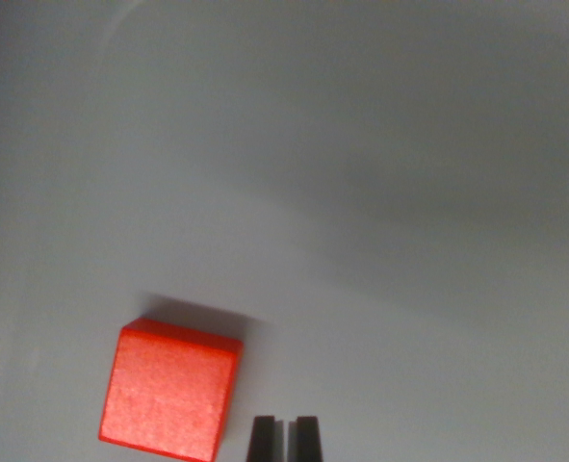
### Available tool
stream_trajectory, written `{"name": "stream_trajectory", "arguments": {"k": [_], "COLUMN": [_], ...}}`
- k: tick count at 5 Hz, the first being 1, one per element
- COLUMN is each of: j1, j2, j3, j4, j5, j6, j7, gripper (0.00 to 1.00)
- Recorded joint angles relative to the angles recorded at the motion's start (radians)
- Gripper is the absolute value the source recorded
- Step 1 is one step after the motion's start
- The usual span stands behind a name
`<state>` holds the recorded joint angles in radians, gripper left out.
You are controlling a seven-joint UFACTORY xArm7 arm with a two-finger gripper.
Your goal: Reach red block
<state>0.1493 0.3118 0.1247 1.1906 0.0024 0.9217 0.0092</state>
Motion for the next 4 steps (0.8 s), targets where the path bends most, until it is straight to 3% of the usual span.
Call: {"name": "stream_trajectory", "arguments": {"k": [1, 2, 3, 4], "j1": [0.0000, 0.0087, 0.0087, 0.0167], "j2": [0.000, 0.017, 0.017, 0.032], "j3": [0.000, 0.007, 0.007, 0.014], "j4": [0.000, -0.022, -0.022, -0.042], "j5": [0.0000, 0.0005, 0.0005, 0.0010], "j6": [0.000, -0.038, -0.038, -0.074], "j7": [0.000, -0.001, -0.001, -0.001], "gripper": [0.00, 0.00, 0.00, 0.00]}}
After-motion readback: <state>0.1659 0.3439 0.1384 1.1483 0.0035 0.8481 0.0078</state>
